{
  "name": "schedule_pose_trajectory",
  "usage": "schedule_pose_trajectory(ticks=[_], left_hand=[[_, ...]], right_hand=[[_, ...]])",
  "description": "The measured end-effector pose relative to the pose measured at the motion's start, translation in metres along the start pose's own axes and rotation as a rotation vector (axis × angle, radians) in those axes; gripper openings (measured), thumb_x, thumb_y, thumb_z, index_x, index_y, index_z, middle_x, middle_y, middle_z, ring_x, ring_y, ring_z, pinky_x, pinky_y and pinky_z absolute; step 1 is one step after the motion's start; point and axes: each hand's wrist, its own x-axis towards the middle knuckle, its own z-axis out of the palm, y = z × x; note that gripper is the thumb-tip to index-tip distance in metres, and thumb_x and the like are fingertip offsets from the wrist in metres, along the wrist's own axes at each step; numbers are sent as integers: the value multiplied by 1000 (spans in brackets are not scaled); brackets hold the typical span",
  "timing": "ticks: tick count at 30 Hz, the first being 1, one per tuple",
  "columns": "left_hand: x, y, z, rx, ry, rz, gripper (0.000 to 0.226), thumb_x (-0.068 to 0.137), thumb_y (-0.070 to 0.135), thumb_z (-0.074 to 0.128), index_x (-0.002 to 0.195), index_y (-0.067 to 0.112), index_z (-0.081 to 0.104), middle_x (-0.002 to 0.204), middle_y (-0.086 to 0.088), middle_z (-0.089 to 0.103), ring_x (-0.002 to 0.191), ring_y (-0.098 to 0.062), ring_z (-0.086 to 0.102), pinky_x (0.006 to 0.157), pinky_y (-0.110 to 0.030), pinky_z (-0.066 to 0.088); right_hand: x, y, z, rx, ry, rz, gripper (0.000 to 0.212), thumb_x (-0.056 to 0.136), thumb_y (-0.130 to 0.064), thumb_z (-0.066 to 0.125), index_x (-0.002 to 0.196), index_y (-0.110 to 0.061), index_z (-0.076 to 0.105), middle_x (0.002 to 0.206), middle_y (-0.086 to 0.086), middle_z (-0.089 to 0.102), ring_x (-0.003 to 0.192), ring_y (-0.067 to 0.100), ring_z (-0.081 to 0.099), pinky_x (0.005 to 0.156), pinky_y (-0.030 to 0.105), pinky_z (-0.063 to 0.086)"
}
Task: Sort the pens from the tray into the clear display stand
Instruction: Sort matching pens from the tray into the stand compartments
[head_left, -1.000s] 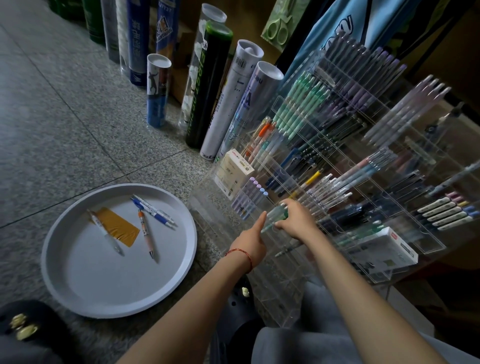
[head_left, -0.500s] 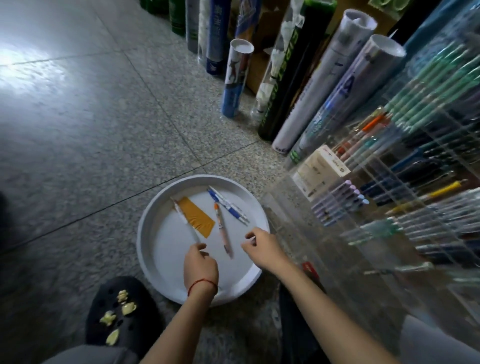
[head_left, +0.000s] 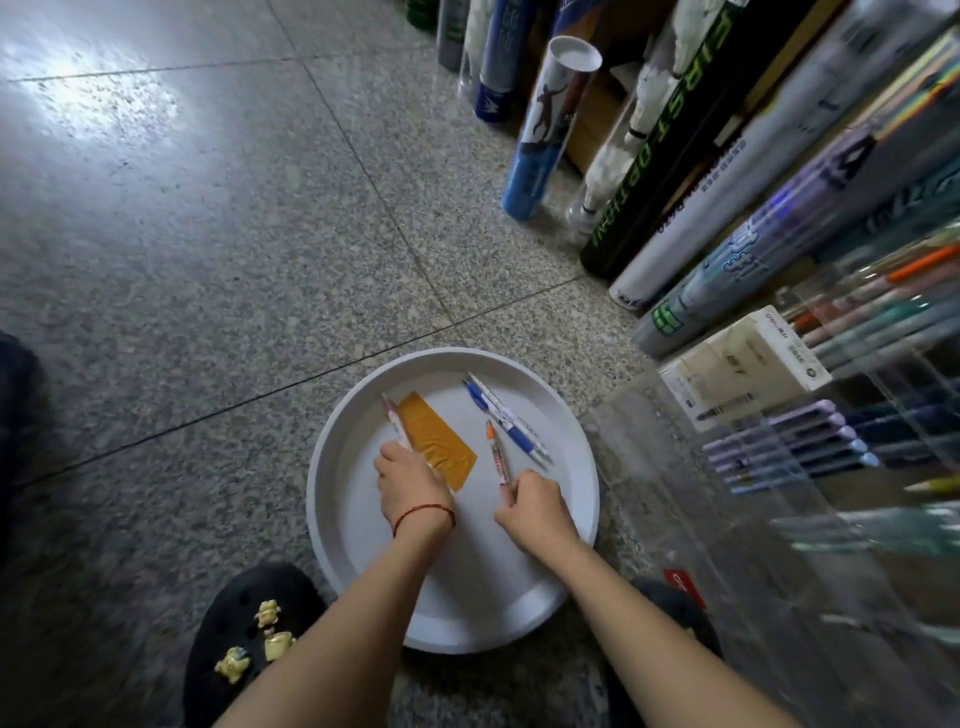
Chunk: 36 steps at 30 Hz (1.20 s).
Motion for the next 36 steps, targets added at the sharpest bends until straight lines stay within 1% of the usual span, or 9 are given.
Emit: schedule_pose_trajectory(ticks=[4, 8, 11, 14, 19, 24, 31, 34, 36], left_hand=[[-3, 4, -10, -149, -27, -193, 38, 93, 12, 50, 125, -6, 39, 132, -25, 44, 119, -40, 48, 99, -44, 39], [-36, 18, -20, -526, -75, -360, 30, 94, 14, 35, 113, -5, 48, 116, -28, 57, 104, -42, 58, 90, -47, 50], [-102, 40, -34, -727, -275, -264, 22, 89, 8, 32, 73, 3, 47, 66, -19, 50, 59, -29, 51, 54, -31, 41], [-177, 62, -48, -755, -445, -107, 27, 93, 10, 34, 67, 10, 40, 40, -1, 35, 34, -14, 34, 43, -19, 24], [-241, 60, -45, -597, -442, 220, 28, 95, 6, 34, 68, 7, 43, 60, -9, 42, 50, -17, 36, 45, -22, 29], [-285, 61, -34, -535, -548, 432, 25, 96, 9, 43, 77, 6, 59, 81, -15, 65, 82, -28, 60, 76, -38, 47], [-337, 88, -30, -599, -584, 583, 22, 93, 5, 45, 83, 2, 64, 70, -9, 65, 59, -13, 62, 52, -17, 49], [-339, 95, -28, -510, -569, 670, 19, 92, 6, 51, 76, 6, 61, 65, -6, 67, 63, -23, 59, 53, -24, 48], [-341, 100, -30, -485, -569, 707, 12, 89, 5, 54, 77, 6, 57, 66, -3, 71, 65, -22, 66, 54, -25, 52]], right_hand=[[-17, 11, -12, 558, -242, 62, 16, 89, -6, 52, 74, -12, 55, 62, 5, 57, 43, 8, 49, 45, 20, 39], [-55, 21, -39, 703, -338, -65, 15, 89, 0, 50, 90, -11, 59, 72, 7, 63, 42, 6, 50, 44, 17, 41], [-89, 33, -62, 724, -328, -157, 14, 90, -4, 53, 97, -11, 61, 75, 6, 65, 44, 4, 51, 46, 18, 42], [-127, 54, -84, 831, -252, -238, 17, 92, -2, 50, 95, -13, 62, 65, -1, 65, 44, 4, 53, 47, 17, 43], [-191, 105, -105, 1055, -135, -245, 16, 76, -10, 63, 91, -15, 63, 73, 0, 67, 65, 13, 56, 63, 22, 46], [-224, 139, -122, 1033, 1, -305, 26, 86, 10, 50, 92, -13, 62, 68, -4, 66, 54, 4, 56, 53, 15, 45], [-254, 153, -163, 887, 111, -354, 36, 87, 10, 47, 80, -22, 63, 72, -6, 65, 65, 4, 60, 65, 21, 49], [-264, 164, -195, 643, 169, -340, 23, 89, -11, 57, 70, -24, 59, 69, -7, 61, 63, 7, 57, 66, 29, 47], [-273, 173, -220, 611, 248, -322, 3, 91, -23, 58, 89, -21, 60, 81, -3, 61, 65, 8, 58, 65, 27, 50]])
